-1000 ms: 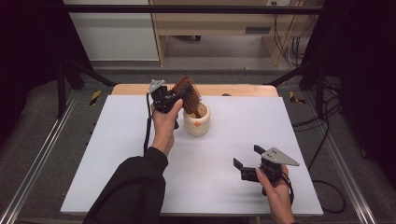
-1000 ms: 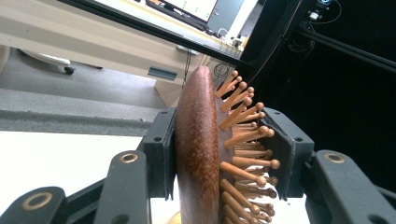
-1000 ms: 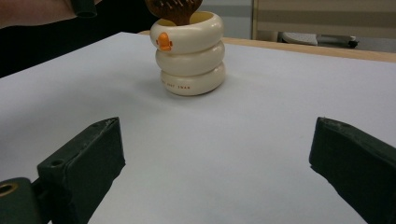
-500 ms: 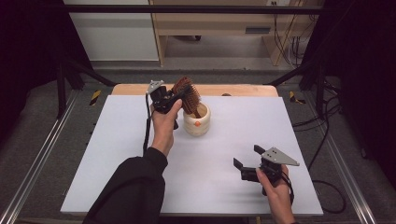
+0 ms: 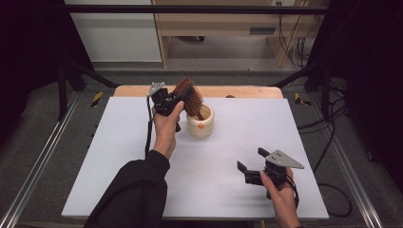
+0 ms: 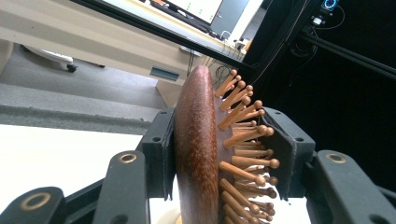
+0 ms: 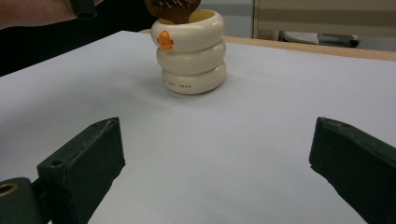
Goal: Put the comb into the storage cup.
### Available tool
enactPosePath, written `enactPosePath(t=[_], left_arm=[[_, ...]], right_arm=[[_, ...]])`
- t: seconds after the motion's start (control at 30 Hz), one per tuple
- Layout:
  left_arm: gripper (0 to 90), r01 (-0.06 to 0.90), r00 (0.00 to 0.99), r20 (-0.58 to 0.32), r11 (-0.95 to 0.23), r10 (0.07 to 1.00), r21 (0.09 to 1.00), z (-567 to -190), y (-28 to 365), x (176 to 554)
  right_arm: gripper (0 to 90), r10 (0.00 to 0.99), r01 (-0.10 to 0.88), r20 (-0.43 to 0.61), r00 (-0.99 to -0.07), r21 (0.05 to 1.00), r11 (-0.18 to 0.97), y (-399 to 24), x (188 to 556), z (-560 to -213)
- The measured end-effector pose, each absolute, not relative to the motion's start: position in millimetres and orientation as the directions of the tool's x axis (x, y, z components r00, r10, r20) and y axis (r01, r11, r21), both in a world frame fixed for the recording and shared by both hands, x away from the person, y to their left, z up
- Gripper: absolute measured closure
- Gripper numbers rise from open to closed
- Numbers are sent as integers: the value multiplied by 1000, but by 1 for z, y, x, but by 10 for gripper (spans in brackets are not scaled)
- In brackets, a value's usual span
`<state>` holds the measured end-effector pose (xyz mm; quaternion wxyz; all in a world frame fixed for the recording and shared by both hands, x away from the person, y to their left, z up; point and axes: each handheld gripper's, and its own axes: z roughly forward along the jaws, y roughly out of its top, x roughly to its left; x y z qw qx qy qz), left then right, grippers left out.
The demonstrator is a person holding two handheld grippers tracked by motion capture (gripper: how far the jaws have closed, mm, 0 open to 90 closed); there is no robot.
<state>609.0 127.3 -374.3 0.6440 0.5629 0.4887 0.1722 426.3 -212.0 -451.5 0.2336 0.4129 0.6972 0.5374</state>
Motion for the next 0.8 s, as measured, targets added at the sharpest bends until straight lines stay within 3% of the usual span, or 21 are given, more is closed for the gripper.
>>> enactPosePath(t=[0.8], left_arm=[[492, 340, 447, -465, 336, 764, 878, -378, 133, 611]], right_arm=[[35, 826, 329, 113, -552, 940, 91, -212, 427, -452]])
